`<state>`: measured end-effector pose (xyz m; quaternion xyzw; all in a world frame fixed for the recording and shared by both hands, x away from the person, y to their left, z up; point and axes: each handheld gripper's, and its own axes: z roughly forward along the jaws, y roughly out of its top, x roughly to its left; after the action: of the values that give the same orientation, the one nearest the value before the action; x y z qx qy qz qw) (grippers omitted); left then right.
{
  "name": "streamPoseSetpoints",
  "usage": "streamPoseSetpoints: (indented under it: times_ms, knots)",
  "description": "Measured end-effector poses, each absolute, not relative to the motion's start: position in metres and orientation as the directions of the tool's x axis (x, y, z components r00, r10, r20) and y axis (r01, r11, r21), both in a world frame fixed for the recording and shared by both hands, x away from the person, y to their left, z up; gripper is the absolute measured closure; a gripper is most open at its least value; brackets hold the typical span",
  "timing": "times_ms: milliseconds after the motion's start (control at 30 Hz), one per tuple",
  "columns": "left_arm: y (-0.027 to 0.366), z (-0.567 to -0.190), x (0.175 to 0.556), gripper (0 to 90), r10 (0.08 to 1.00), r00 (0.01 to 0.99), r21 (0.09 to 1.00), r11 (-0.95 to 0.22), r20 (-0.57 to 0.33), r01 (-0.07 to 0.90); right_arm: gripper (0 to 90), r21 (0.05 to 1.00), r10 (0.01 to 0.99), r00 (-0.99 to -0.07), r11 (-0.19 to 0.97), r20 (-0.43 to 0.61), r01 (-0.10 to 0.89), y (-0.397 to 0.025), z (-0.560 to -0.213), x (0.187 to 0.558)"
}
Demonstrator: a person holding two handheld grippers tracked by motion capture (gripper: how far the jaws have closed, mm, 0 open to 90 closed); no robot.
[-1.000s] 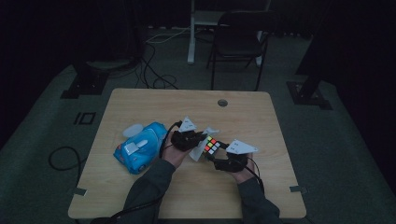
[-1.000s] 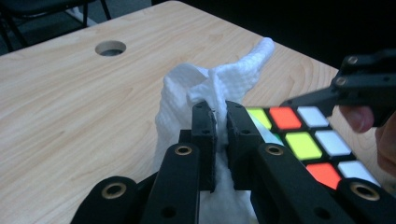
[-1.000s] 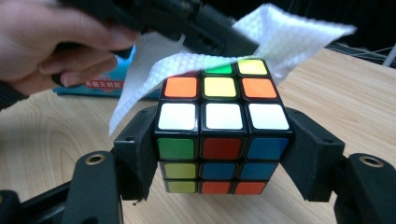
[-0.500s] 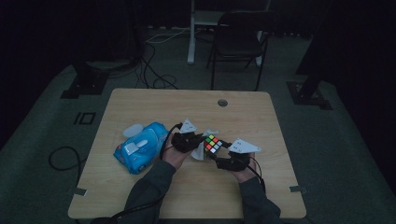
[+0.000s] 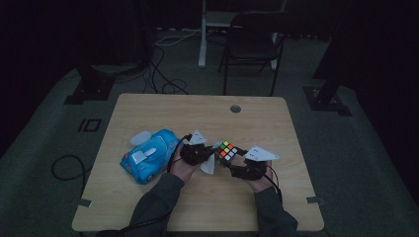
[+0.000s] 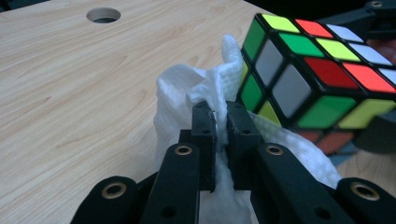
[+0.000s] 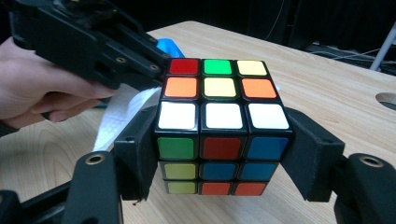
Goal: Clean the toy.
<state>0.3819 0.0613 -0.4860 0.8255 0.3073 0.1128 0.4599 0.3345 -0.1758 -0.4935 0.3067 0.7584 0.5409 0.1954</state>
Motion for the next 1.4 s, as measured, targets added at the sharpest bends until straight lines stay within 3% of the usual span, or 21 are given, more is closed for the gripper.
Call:
streamPoseSetpoints:
  times_ms: [900, 1400]
  knots:
    - [0.061, -0.5, 0.356, 84.5, 0.573, 0.818, 0.791, -0.48, -0.044, 0.379, 34.9, 0.942, 0.72, -0.692, 0.2, 0.046, 0.271, -0.183, -0.494, 0.338]
    - [0.055, -0.485, 0.345, 84.4, 0.538, 0.843, 0.802, -0.509, 0.012, 0.313, 34.9, 0.934, 0.712, -0.701, 0.218, 0.046, 0.282, -0.179, -0.497, 0.339]
